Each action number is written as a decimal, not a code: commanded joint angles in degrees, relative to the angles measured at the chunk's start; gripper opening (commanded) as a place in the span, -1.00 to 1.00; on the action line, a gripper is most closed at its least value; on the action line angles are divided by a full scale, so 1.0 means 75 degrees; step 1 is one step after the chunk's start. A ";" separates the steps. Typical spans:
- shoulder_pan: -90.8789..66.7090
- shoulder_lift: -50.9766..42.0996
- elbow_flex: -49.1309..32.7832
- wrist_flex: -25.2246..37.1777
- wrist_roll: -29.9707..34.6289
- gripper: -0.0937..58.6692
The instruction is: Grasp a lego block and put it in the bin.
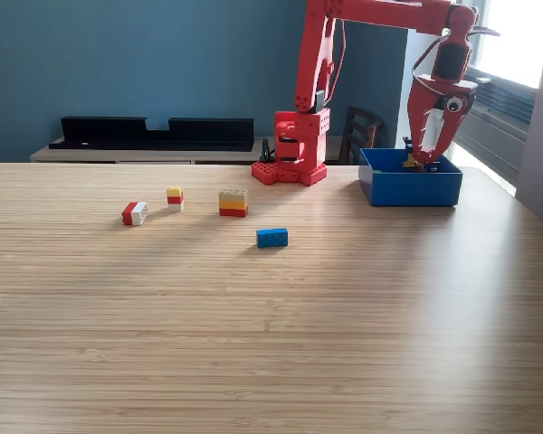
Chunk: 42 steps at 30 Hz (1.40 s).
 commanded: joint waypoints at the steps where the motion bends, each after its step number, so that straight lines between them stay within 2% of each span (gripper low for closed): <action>1: 0.0012 0.0211 -0.0141 0.0176 -0.0082 -0.61; 5: 0.0012 0.0211 -0.0117 0.0176 -0.0129 -0.01; 7: 0.0023 0.0223 -0.0094 0.0187 -0.0176 0.19; 9: 0.0023 0.0223 -0.0082 0.0270 -0.0246 0.23; 13: 0.0082 0.0234 -0.0363 0.0586 -0.0270 0.08; 21: 0.0129 0.0246 -0.2730 0.2027 -0.0105 -0.66; 25: 0.0551 0.0246 -0.3070 0.2051 0.0059 -0.99; 30: 0.1957 0.0234 -0.2953 0.1980 0.0281 -0.99; 35: 0.3867 0.0152 -0.2953 0.1559 0.0141 -0.99; 42: 0.5168 0.0141 -0.3621 0.1418 -0.0316 -0.99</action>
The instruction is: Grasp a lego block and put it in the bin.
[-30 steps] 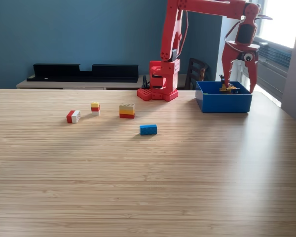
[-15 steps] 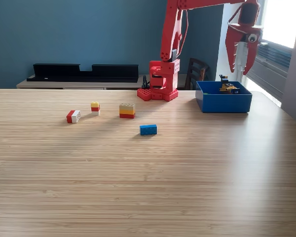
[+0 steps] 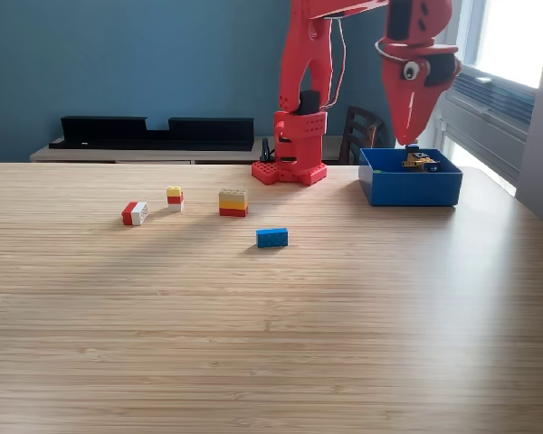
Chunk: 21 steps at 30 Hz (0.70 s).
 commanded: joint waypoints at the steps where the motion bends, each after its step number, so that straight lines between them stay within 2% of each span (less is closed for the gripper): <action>1: 0.0680 0.0141 -0.0832 -0.0070 -0.0328 -0.99; 13: 0.1125 0.0105 -0.0551 -0.0387 -0.0305 -0.99; 21: 0.1195 0.0105 -0.0973 -0.0422 -0.0504 -0.99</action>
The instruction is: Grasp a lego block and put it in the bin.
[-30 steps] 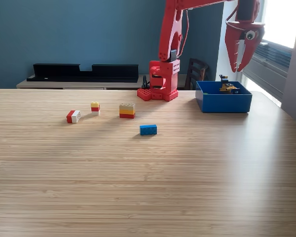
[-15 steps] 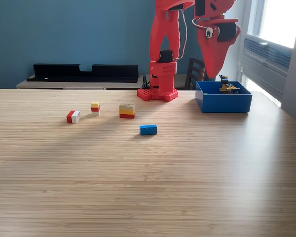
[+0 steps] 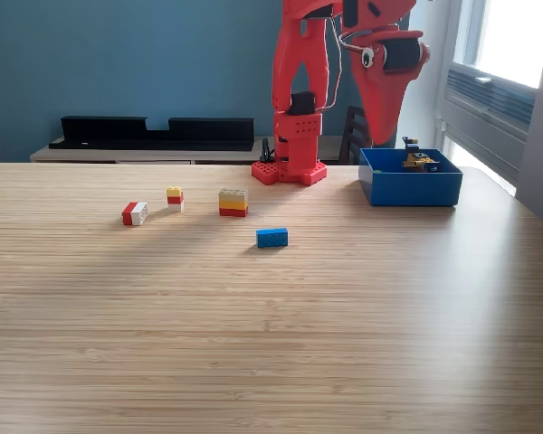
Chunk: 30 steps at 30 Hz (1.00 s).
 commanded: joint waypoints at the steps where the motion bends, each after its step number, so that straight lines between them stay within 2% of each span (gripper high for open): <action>1: -0.0012 0.0105 -0.0609 -0.0117 -0.0105 -0.99; 7: -0.0035 0.0094 -0.0563 -0.0293 -0.0211 -0.99; 14: 0.0176 0.0094 0.0164 -0.1219 -0.0035 -0.99; 22: 0.1277 0.0094 0.0668 -0.1793 0.0762 -0.99; 30: 0.3773 0.0094 0.1266 -0.2215 0.1664 -0.99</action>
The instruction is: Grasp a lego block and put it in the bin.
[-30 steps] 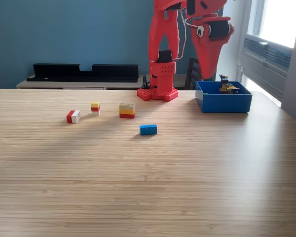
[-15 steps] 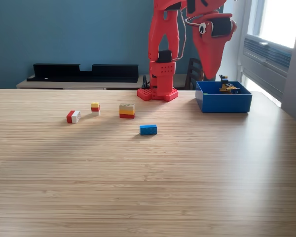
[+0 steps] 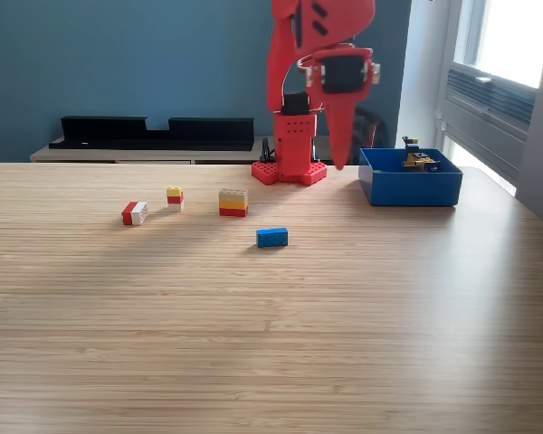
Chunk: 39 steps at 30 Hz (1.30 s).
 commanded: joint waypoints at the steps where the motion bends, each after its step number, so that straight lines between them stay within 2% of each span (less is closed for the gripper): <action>1: 0.1629 0.0117 0.0246 -0.0281 0.0375 -0.99; 14: 0.4875 0.0164 0.1453 -0.1090 0.0164 -0.99; 25: 0.6457 0.0234 0.1559 -0.1160 -0.0492 -0.99; 29: 0.6984 0.0234 0.1969 -0.1500 -0.0738 -0.99; 34: 0.7406 0.0305 0.2285 -0.1477 -0.0914 -0.99; 39: 0.7617 0.0961 0.2520 -0.1488 -0.1090 -0.99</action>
